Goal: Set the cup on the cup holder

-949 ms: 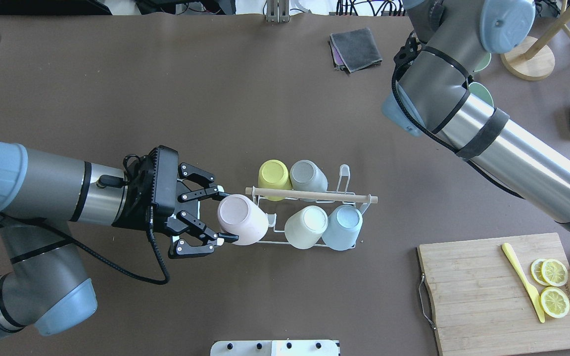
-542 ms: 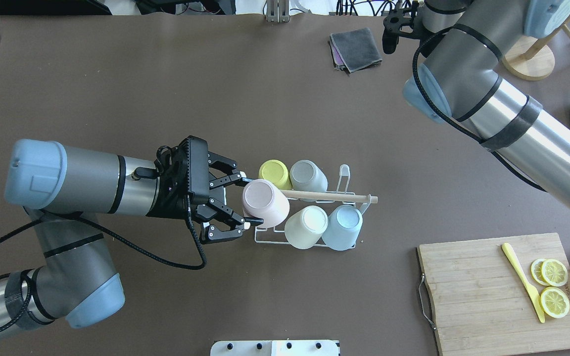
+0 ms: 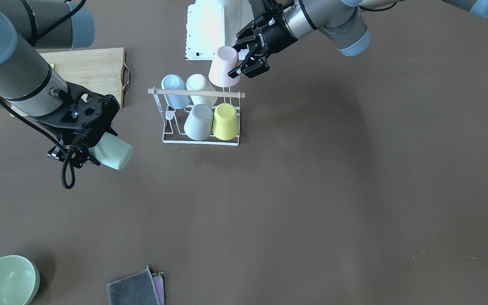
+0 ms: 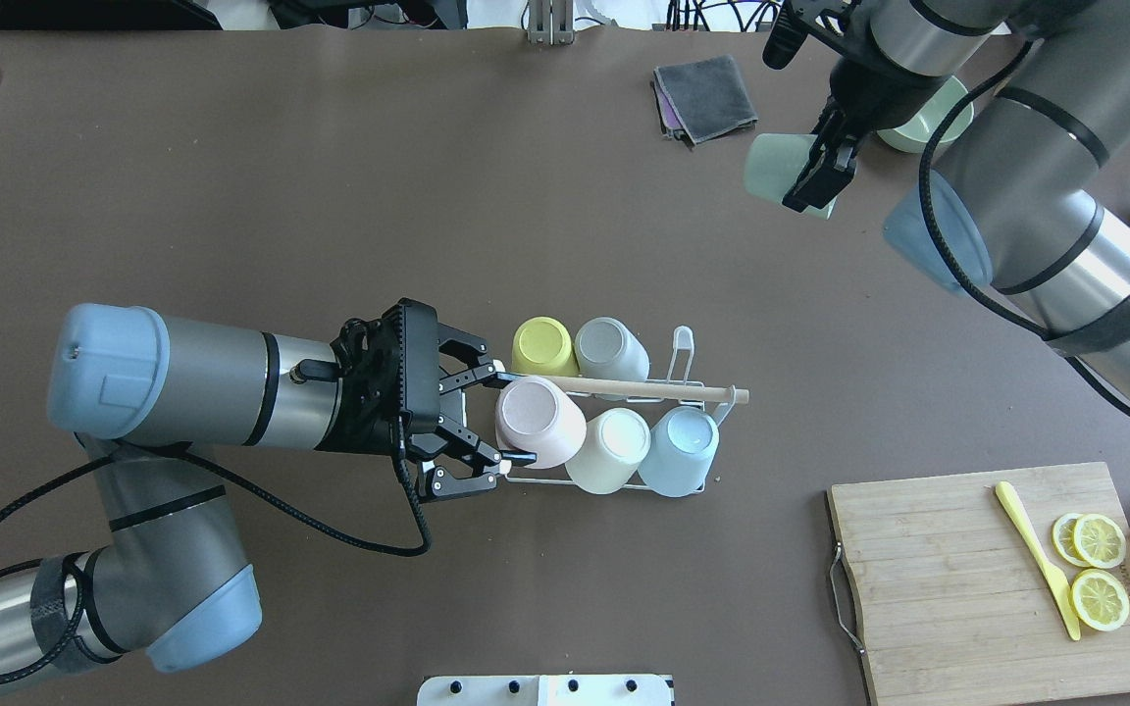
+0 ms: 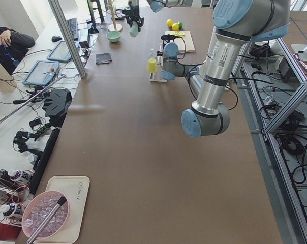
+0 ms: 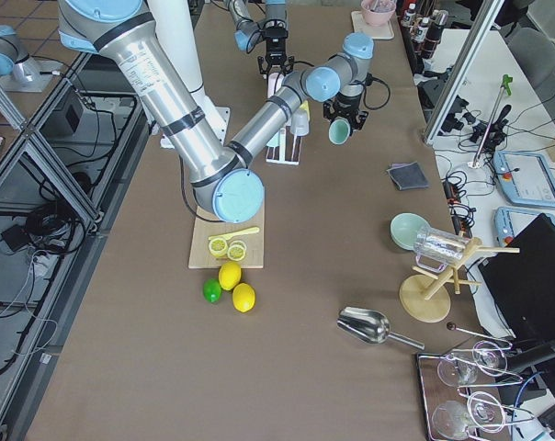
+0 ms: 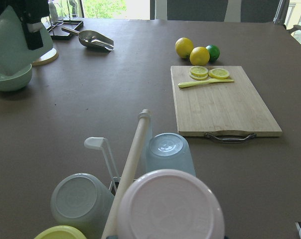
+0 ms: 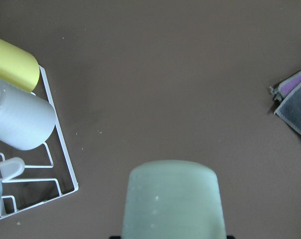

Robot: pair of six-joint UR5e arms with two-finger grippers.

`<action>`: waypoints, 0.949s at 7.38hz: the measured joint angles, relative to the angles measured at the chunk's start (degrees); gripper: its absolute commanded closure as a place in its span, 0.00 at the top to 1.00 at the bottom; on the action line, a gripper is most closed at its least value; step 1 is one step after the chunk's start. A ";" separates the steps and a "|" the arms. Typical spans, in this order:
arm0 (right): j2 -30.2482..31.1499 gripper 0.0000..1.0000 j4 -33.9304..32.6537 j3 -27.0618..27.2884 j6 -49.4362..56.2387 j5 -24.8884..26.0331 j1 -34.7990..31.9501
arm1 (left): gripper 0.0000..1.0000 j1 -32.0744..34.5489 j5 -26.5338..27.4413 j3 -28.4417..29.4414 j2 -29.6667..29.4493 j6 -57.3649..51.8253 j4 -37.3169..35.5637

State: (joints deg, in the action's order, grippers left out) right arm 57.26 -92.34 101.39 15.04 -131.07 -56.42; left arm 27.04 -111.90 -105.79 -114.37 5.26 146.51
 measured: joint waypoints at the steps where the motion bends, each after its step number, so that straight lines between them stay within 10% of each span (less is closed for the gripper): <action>1: 2.98 0.12 9.48 0.12 -4.27 -1.52 0.03 | 0.00 -0.12 0.21 0.20 0.19 -0.05 0.00; 3: 7.30 0.12 27.22 -0.01 -12.94 -3.10 0.36 | 0.11 -0.24 1.45 1.30 0.24 -0.07 0.00; 4: 8.06 0.12 33.36 -0.08 -16.45 -3.26 0.64 | 0.98 -0.31 2.24 1.97 0.18 -0.07 0.00; 7: 9.97 0.13 53.64 -1.45 -26.12 -0.81 4.13 | 0.99 -0.40 3.05 3.06 -0.14 -0.07 0.22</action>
State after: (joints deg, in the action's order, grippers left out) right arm 67.22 -38.70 99.94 -11.08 -131.87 -52.29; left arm 26.64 -108.85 -102.73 -114.51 5.19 146.74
